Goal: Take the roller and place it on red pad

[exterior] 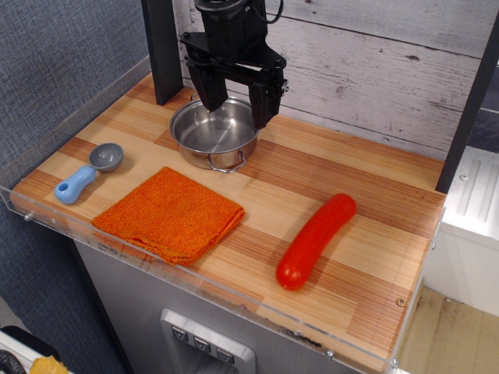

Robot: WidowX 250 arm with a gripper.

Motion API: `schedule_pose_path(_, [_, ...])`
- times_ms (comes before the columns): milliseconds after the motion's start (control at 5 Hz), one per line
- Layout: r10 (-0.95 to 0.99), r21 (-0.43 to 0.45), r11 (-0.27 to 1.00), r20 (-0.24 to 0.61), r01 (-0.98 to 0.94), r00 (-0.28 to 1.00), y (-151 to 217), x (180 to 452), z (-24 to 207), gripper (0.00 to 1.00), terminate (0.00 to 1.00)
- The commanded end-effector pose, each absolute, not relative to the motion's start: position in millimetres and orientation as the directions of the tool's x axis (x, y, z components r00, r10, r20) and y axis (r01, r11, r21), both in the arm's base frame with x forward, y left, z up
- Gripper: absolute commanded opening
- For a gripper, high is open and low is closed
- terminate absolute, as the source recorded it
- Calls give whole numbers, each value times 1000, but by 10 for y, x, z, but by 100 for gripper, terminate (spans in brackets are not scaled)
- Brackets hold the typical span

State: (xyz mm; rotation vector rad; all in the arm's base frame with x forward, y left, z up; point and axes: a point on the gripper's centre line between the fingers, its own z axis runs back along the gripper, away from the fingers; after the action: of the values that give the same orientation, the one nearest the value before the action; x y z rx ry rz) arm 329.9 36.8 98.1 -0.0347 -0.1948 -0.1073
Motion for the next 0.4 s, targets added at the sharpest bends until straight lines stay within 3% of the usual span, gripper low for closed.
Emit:
schedule_pose_path(0, [-103,-24,994,195,110,975,368,3299,981,100,0])
schedule_pose_path(200, [-159,-48,984,178,170,971,171,3231,865,100,0])
